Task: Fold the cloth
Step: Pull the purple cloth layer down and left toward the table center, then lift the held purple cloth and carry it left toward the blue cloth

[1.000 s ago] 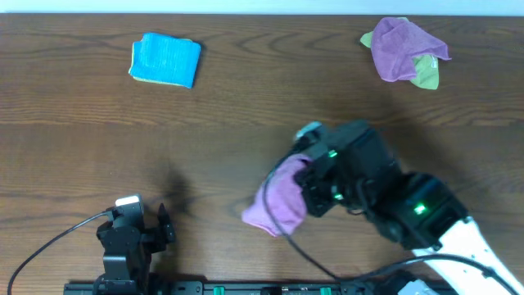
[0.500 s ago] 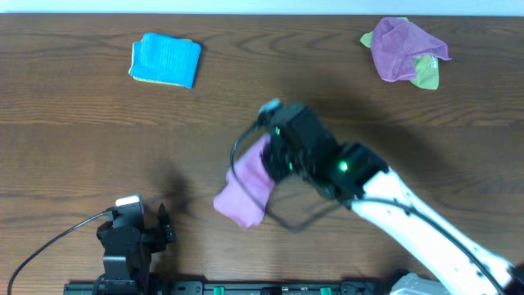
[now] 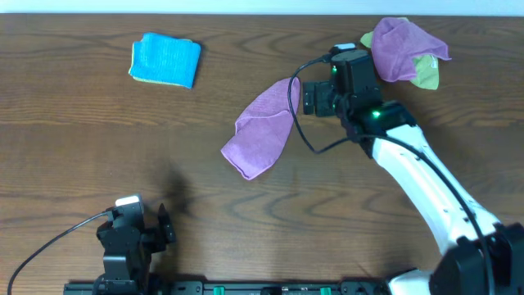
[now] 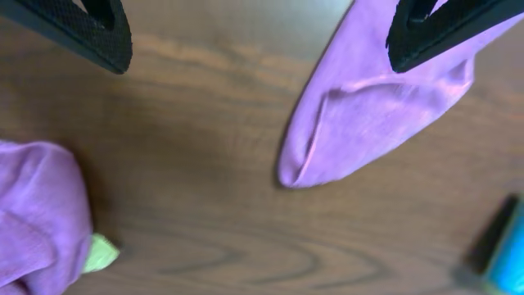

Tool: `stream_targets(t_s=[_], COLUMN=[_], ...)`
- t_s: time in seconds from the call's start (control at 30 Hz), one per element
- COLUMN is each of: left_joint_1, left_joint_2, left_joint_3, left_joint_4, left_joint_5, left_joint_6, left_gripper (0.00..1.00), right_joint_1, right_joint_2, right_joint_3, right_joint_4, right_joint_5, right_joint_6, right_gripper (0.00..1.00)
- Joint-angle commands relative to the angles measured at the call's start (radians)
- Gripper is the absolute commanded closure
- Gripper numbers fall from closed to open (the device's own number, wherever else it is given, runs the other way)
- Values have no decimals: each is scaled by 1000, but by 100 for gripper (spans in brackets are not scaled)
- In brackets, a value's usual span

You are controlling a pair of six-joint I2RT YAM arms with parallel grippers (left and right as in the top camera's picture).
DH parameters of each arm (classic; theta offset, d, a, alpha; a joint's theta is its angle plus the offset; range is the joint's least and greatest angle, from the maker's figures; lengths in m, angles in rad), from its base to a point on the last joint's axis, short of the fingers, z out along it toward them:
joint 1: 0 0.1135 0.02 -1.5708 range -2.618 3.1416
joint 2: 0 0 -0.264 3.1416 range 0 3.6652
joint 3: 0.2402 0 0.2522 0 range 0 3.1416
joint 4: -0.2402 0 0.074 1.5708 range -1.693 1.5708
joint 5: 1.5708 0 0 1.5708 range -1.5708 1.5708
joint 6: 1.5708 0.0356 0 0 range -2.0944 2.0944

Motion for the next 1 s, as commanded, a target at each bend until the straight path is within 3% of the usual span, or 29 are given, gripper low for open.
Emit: stream_targets(t_s=[0.0,0.23,0.33,0.57,0.97], left_joint_1=[-4,-4,-4,-4,-4], left_joint_2=[-6,-6,-6,-6,-6], left_joint_3=[-4,-4,-4,-4,-4], left_joint_4=[-2,-2,-2,7,15], left_joint_5=[-14,-13,-13,-25,43], left_joint_6=[-11,-11,-11,-10,-11], left_gripper=[5,5,5,5,5], right_joint_1=[5,10,10,10,10], right_joint_2=[-19,76,132,249,343], right_joint_3=[25,25,25,25,25], right_joint_4=[-49,-14,22,89,140], right_joint_5=[-151,-438,-458,-463,-465], right_joint_6=[-7,50,114,272,364], right_gripper=[1,6,9,25,27])
